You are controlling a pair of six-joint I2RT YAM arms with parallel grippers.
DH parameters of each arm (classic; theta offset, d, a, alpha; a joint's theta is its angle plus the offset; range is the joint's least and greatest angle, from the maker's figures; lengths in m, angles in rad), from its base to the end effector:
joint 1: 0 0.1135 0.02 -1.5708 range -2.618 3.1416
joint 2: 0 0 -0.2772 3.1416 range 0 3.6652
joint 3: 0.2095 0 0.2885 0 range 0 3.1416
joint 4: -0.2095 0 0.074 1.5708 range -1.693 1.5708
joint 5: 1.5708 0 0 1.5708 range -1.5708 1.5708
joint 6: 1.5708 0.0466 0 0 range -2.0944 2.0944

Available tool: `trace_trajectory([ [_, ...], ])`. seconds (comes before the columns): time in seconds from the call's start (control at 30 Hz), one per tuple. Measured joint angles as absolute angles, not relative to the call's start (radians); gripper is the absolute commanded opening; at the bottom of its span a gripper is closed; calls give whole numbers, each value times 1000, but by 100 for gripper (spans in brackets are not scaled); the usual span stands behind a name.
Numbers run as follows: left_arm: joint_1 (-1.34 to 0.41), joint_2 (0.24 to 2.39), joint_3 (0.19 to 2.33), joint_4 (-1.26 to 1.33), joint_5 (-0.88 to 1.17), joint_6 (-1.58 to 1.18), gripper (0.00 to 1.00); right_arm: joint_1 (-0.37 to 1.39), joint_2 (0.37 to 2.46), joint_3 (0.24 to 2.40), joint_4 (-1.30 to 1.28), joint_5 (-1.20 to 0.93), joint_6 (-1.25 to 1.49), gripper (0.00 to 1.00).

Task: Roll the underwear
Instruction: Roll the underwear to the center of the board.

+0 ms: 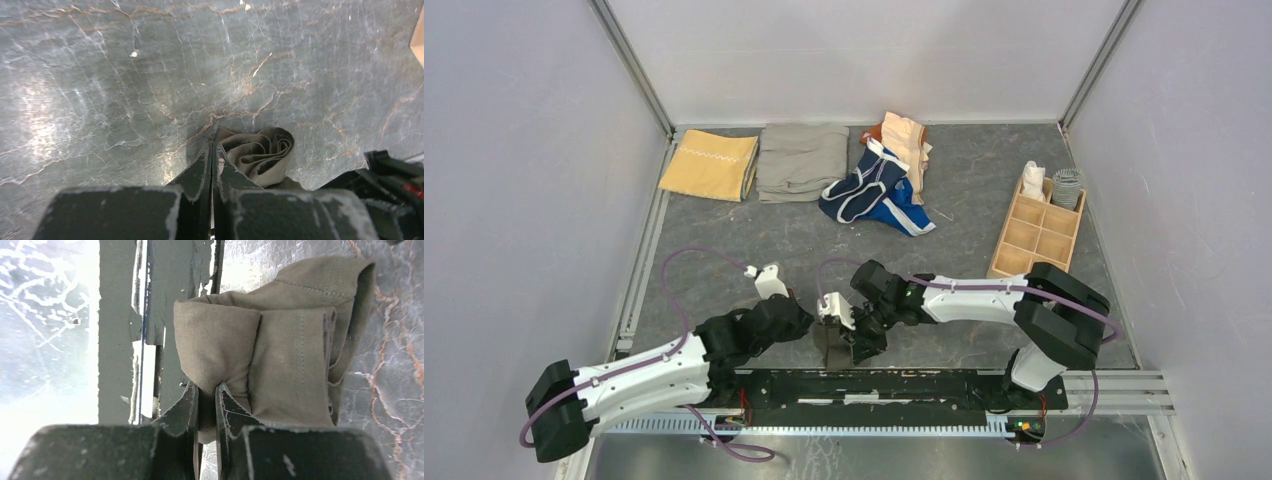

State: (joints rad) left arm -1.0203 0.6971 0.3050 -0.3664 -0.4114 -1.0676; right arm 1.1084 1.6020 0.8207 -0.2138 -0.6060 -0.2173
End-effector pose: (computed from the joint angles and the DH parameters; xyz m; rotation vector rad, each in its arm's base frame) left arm 0.1079 -0.1402 0.1588 -0.2632 2.3164 -0.6196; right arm 0.1245 0.3093 0.1402 -1.8395 1.9543 1.0949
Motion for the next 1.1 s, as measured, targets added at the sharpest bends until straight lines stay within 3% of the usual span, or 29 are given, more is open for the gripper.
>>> trace_trajectory([
  [0.43, -1020, 803, 212, -219, -308, -1045, 2, 978, 1729, 821, -165, -903, -37, 0],
  [1.1, -1018, 1168, 318, 79, -223, -940, 2, 903, 1685, 668, 118, -875, 340, 0],
])
